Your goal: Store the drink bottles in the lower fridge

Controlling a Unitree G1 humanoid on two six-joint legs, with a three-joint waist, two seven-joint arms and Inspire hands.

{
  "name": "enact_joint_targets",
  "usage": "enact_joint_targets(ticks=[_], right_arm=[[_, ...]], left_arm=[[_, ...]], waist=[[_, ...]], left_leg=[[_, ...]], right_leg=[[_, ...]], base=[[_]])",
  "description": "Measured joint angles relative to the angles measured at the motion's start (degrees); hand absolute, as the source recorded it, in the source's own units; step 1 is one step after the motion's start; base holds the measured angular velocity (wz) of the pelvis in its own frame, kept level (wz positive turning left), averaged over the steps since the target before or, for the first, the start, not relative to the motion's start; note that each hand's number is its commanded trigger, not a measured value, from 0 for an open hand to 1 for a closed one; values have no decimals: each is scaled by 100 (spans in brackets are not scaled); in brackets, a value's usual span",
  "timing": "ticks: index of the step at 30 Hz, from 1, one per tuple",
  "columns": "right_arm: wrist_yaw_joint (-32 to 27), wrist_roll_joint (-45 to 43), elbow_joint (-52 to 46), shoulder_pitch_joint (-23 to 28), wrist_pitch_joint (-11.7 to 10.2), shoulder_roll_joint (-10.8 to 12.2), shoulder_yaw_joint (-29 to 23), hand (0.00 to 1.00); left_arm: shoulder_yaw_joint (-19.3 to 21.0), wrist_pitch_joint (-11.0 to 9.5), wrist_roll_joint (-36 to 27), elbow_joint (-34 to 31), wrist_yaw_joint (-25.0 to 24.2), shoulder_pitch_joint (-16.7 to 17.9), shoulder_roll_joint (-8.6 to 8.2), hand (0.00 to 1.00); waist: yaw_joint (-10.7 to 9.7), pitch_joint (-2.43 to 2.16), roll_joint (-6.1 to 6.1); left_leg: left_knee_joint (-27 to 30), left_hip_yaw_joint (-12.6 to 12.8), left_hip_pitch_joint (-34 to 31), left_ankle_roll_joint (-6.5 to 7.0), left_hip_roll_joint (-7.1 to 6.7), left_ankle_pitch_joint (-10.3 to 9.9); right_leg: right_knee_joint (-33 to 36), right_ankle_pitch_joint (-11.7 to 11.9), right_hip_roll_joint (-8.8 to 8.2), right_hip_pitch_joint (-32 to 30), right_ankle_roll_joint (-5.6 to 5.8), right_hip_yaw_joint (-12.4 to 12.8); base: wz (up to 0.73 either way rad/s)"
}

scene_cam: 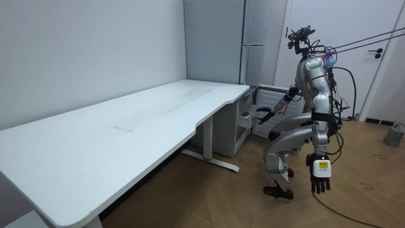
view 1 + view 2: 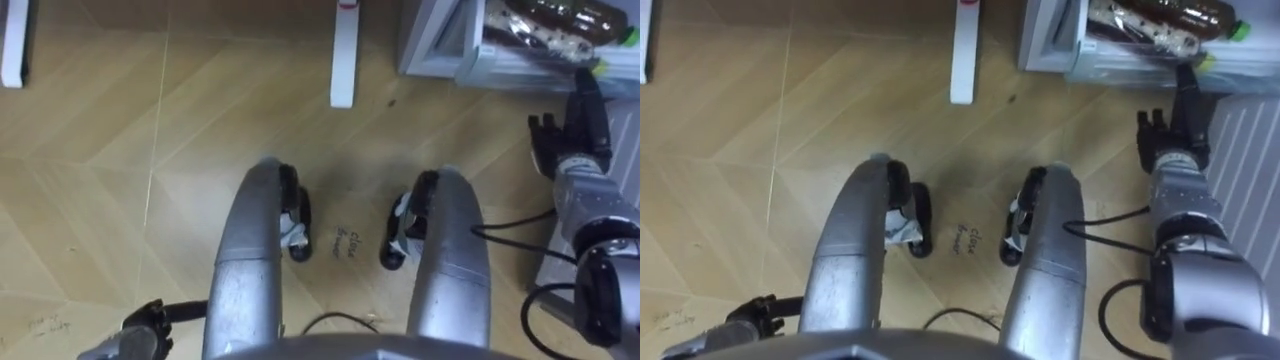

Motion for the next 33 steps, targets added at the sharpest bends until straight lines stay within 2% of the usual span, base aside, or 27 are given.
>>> enact_joint_targets(ticks=[1,3,7,9,12,14,15,16,19,23,27,33], right_arm=[[-88,1,-37,-4,-36,-2,18,0],[-291,25,-176,-11,-104,-2,35,0],[-668,89,-625,-190,-409,-5,40,0],[-666,90,-822,-260,-416,6,56,0],[-676,69,-1241,-625,-564,-1,79,0],[-676,68,-1246,-879,-586,-19,181,0],[-675,85,-1246,-1008,-691,-10,202,0],[-664,146,-1245,-952,-811,94,181,0],[-670,145,-1354,-948,-887,194,206,0],[-840,145,-1568,-947,-1001,299,234,0],[-1030,141,-1787,-945,-1040,420,429,0],[-1185,18,-1847,-942,-1175,619,465,0]], left_arm=[[2,-21,1,-11,-8,11,0,0],[9,-91,7,-12,-32,15,17,0],[307,-224,243,8,-105,49,39,0],[336,-289,346,9,-130,50,44,0],[337,-343,469,7,-248,133,45,0],[335,-352,501,2,-304,174,63,0],[328,-360,502,6,-336,193,73,0],[330,-388,499,34,-336,278,79,0],[218,-367,490,74,-337,467,78,0],[224,-377,490,189,-400,479,78,0],[227,-457,488,222,-569,559,82,0],[203,-492,498,219,-637,751,86,0]], waist=[[7,-1,-1],[40,-1,-2],[133,4,-23],[143,3,-21],[166,7,-27],[259,6,-25],[333,4,-21],[334,4,-20],[325,3,-18],[324,-6,-5],[321,-19,16],[313,-32,46]], left_leg=[[-3,3,-10,-8,-17,4],[-5,1,-10,-14,-13,7],[-6,2,42,-10,-13,7],[-14,-9,38,-9,-24,7],[-15,-50,45,-9,-20,7],[-15,-97,55,-11,-24,8],[-16,-134,56,-19,-27,15],[-18,-170,65,-23,-15,19],[-50,-146,132,-26,0,18],[-94,-146,194,-61,25,37],[-216,-123,394,-97,114,56],[-573,-116,783,-153,96,121]], right_leg=[[14,-5,-62,-3,-10,-19],[15,-16,-76,-3,-31,-34],[3,-20,-96,16,-54,-53],[-4,-11,-164,38,-83,-118],[-20,-15,-158,74,-90,-163],[-28,-28,-159,120,-110,-215],[-28,-35,-167,143,-105,-261],[-40,-55,-167,189,-111,-313],[-52,-68,-179,224,-141,-315],[-81,-55,-164,257,-193,-322],[-225,-28,-91,431,-266,-339],[-563,30,-162,871,-255,-477]], base=[[0],[0],[-9],[2],[3],[8],[13],[10],[-2],[-3],[-11],[0]])
